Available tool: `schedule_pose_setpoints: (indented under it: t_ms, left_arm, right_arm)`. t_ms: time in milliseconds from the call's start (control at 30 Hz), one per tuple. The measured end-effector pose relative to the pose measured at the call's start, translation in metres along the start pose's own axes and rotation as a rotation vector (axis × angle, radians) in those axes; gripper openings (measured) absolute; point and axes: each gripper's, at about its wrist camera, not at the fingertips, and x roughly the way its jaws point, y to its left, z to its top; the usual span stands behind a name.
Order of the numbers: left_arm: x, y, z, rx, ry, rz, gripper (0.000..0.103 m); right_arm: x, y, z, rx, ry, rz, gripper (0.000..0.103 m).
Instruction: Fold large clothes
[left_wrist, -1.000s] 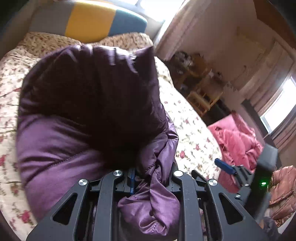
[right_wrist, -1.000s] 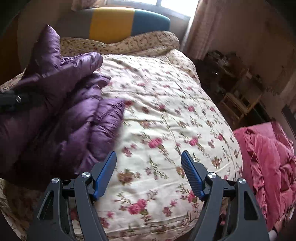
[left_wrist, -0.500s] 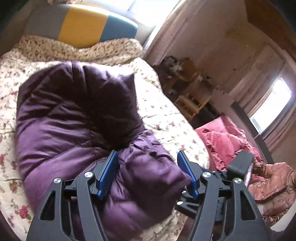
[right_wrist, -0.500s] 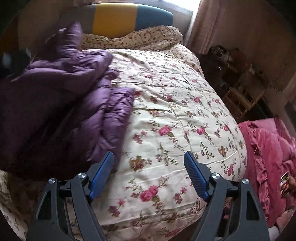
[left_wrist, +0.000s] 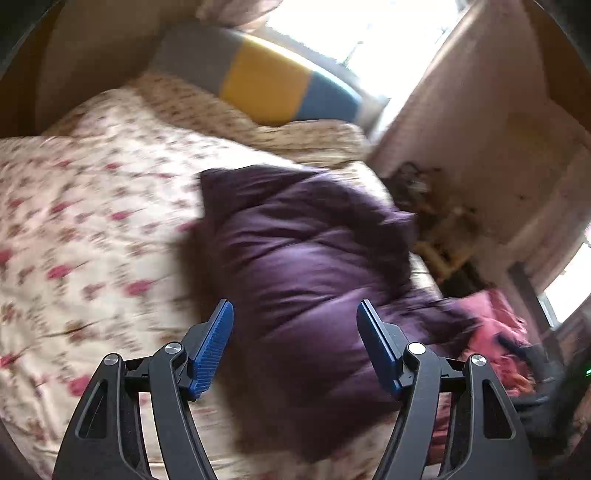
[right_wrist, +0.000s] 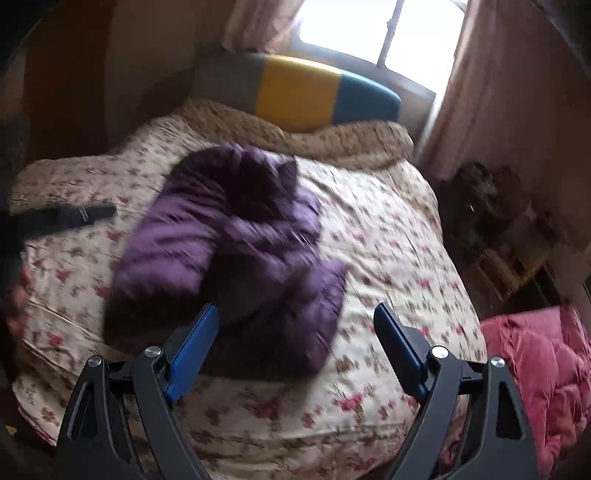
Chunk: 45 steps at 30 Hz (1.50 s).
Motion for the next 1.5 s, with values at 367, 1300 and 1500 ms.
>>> schedule_pose_setpoints:
  t_ms: [367, 1300, 1500]
  left_arm:
    - [0.011, 0.02, -0.034, 0.045, 0.04, 0.046, 0.042]
    - [0.076, -0.051, -0.058, 0.273, 0.129, 0.028, 0.03]
    - [0.078, -0.049, -0.057, 0.265, 0.121, 0.044, 0.03]
  right_arm:
    - [0.038, 0.025, 0.025, -0.07, 0.059, 0.01, 0.038]
    - [0.125, 0.004, -0.072, 0.091, 0.314, 0.026, 0.009]
    - [0.116, 0.002, -0.068, 0.101, 0.306, 0.023, 0.009]
